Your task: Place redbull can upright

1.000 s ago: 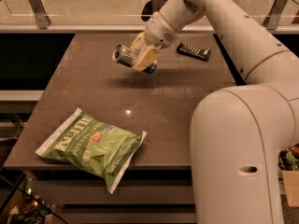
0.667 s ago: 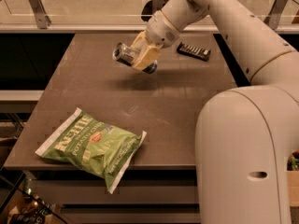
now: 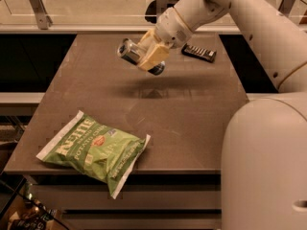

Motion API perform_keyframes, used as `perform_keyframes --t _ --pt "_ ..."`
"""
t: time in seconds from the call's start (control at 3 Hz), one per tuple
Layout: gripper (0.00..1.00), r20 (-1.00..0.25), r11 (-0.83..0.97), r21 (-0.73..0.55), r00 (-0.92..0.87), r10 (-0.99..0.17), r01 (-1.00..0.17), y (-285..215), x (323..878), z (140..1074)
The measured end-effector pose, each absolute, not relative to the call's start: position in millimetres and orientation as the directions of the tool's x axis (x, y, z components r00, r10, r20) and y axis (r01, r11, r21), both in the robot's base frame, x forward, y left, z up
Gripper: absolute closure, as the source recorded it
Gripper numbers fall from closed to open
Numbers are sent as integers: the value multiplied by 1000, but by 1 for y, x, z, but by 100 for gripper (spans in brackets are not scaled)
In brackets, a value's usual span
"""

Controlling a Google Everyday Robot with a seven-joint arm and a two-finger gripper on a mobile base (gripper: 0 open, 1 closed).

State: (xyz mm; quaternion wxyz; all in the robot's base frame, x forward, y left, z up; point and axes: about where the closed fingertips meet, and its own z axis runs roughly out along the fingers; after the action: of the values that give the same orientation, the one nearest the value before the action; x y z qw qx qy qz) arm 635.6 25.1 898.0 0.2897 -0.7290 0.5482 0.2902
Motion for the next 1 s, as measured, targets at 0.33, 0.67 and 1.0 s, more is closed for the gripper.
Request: perform_keyframes --t 0.33,0.67,1.0 --pt "100 -766 -194 -129 222 -604 -972 23 624 910" --pt "100 -781 -144 -182 232 -580 -973 23 613 920" --pt "100 -793 -115 -219 245 -557 -969 26 612 923"
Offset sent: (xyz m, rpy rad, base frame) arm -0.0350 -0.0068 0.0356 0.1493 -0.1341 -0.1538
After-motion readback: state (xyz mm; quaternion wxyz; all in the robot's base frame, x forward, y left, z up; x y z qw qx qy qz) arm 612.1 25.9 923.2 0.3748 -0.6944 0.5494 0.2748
